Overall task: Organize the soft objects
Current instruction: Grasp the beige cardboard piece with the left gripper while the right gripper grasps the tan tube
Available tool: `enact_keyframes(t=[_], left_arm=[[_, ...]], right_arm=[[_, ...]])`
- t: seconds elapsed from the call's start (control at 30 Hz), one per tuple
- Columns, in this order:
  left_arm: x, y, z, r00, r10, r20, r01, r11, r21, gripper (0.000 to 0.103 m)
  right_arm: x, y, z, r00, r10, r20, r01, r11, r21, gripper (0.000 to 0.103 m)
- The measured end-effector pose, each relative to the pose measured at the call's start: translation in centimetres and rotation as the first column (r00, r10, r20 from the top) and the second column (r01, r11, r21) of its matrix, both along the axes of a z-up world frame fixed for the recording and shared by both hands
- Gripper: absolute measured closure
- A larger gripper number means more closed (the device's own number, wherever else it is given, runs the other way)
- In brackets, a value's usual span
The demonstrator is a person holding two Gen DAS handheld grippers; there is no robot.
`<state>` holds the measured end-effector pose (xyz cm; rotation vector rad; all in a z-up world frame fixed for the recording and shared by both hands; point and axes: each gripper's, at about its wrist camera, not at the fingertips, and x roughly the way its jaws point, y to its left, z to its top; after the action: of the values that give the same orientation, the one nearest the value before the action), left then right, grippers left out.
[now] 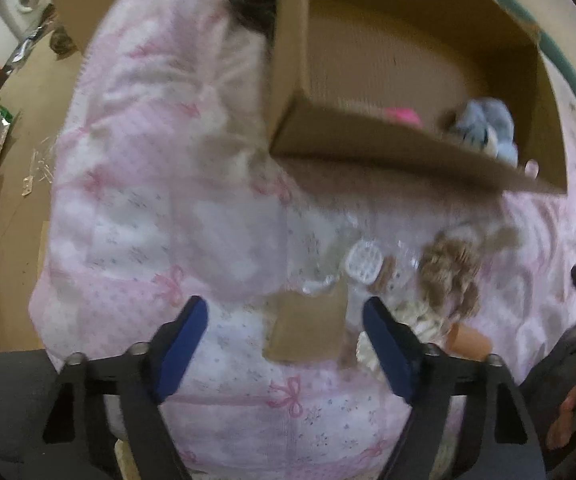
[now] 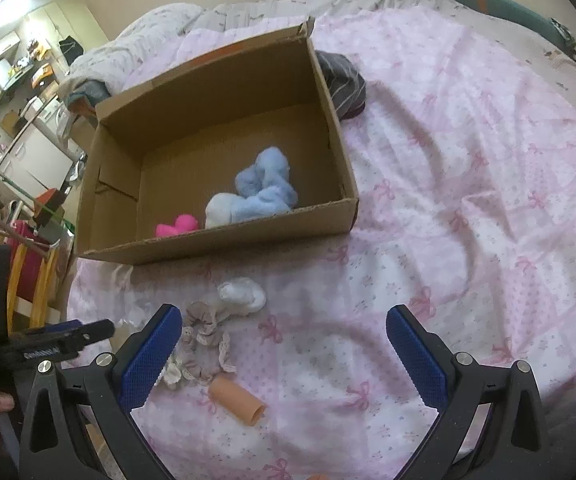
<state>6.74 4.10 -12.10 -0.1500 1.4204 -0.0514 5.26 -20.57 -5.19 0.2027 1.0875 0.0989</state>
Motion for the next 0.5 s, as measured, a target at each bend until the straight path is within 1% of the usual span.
enact_keyframes(t=[0.07, 0.13, 0.17, 0.2, 0.23, 0.27, 0.33, 0.37, 0.43, 0.5], left_arm=[[0.0, -0.4, -0.7, 1.0, -0.014, -0.026, 0.013, 1.0, -0.012, 0.035], [-0.1, -0.9, -1.0, 0.999, -0.026, -0.035, 0.026, 1.0, -0.011, 0.041], [0.0, -1.0, -1.0, 0.999, -0.026, -0.035, 0.025, 1.0, -0.015, 0.052], [0.0, -0.9, -1.1, 0.999, -0.019, -0.041, 0.018, 0.999, -0.04, 0.065], [0.1, -0.9, -1.2, 0.998, -0.013, -0.054, 0.01, 0.998, -0.064, 0.07], [0.2, -0.9, -1.3, 0.998, -0.01, -0.064, 0.005, 0.997, -0.071, 0.076], [0.2, -0.8, -1.2, 0.998, -0.004, -0.059, 0.001, 0.999, -0.047, 0.086], [0.2, -0.7, -1.1, 0.998, -0.001, -0.061, -0.002, 0.998, -0.055, 0.089], [0.1, -0.5, -0.5, 0.999, 0.004, -0.052, -0.008, 0.998, -0.069, 0.09], [-0.1, 0.0, 0.7, 1.0, 0.015, -0.022, -0.017, 0.997, -0.071, 0.091]], right_arm=[[0.2, 0.1, -0.2, 1.0, 0.003, -0.008, -0.003, 1.0, -0.001, 0.0], [0.2, 0.1, -0.4, 1.0, 0.004, -0.014, -0.004, 1.0, 0.0, 0.0], [0.2, 0.1, -0.4, 1.0, 0.004, -0.014, -0.004, 1.0, -0.001, 0.0], [0.2, 0.1, -0.4, 1.0, 0.004, -0.016, -0.004, 1.0, 0.0, 0.0], [0.2, 0.1, -0.4, 1.0, 0.005, -0.016, -0.005, 1.0, 0.001, 0.0], [0.2, 0.1, -0.5, 1.0, 0.005, -0.017, -0.005, 1.0, 0.0, 0.0], [0.2, 0.1, -0.5, 1.0, 0.005, -0.021, -0.005, 1.0, -0.001, 0.0], [0.2, 0.1, -0.5, 1.0, 0.006, -0.022, -0.006, 1.0, -0.001, 0.0], [0.2, 0.1, -0.5, 1.0, 0.007, -0.023, -0.007, 1.0, -0.002, 0.0], [0.2, 0.1, -0.6, 1.0, 0.008, -0.028, -0.008, 1.0, 0.003, 0.0]])
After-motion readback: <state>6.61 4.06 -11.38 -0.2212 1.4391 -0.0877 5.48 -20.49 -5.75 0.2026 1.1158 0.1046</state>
